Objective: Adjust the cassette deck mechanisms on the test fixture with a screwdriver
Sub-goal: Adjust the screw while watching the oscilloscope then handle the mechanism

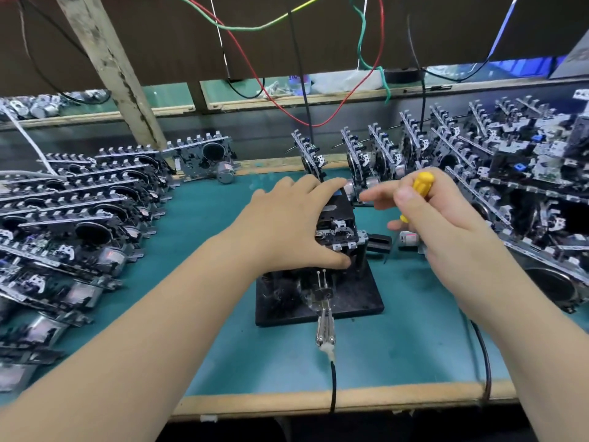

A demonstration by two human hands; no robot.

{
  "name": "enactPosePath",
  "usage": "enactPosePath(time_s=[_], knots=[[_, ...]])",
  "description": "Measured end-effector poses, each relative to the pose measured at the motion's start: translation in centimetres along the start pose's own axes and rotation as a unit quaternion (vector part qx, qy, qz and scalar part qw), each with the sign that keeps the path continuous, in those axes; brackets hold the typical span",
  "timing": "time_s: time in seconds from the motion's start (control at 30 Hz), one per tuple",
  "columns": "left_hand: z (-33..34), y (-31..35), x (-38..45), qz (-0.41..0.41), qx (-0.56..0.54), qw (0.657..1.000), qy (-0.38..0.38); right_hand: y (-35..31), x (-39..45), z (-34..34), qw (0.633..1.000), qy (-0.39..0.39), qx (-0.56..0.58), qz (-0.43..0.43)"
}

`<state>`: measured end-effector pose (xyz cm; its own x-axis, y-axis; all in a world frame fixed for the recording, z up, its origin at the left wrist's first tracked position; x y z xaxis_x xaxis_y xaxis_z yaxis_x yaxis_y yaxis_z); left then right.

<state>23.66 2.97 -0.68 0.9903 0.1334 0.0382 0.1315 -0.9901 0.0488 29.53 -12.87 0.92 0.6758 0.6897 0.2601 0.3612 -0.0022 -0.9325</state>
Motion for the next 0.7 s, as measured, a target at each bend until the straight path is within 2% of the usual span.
enactPosePath(time_s=[0.1,0.2,0.27,0.37,0.43,0.5,0.6,0.7], knots=[[-0.8,-0.2,-0.6,0.005,-0.085,0.996,-0.003,-0.5,0.4,0.8,0.997,-0.028,-0.070,-0.019],[-1.9,-1.6,-3.3,0.018,-0.195,0.978,0.077,0.1,0.0,1.9,0.975,-0.058,-0.211,-0.027],[-1.0,-2.8,-5.7,0.014,-0.200,0.975,0.096,0.8,-0.4,2.1,0.971,-0.063,-0.231,-0.020],[1.4,-2.9,-7.8,0.011,-0.153,0.984,0.092,1.2,-0.5,2.3,0.974,-0.058,-0.216,-0.024],[2.3,-2.1,-7.9,0.002,-0.155,0.981,0.118,1.3,-0.6,2.5,0.979,-0.054,-0.194,-0.025],[2.7,-1.3,-7.6,-0.018,-0.204,0.965,0.166,1.4,-0.7,2.6,0.985,-0.051,-0.164,-0.019],[3.4,-0.8,-7.2,-0.045,-0.311,0.911,0.267,1.7,-0.8,2.7,0.990,-0.043,-0.132,-0.030],[4.0,-0.9,-7.0,-0.055,-0.359,0.878,0.310,2.2,-0.8,2.8,0.989,-0.040,-0.135,-0.034]])
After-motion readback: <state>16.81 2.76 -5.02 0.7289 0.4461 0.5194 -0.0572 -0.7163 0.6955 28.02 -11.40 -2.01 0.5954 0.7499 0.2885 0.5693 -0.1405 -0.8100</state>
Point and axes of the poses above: each hand's wrist, its own x-axis towards the middle knuckle, its own z-axis out of the palm, y = z × x, the point moved 6 cm from there along x, towards the middle knuckle, and after that the axes turned 5 degrees about z, right-handed, at the moved point
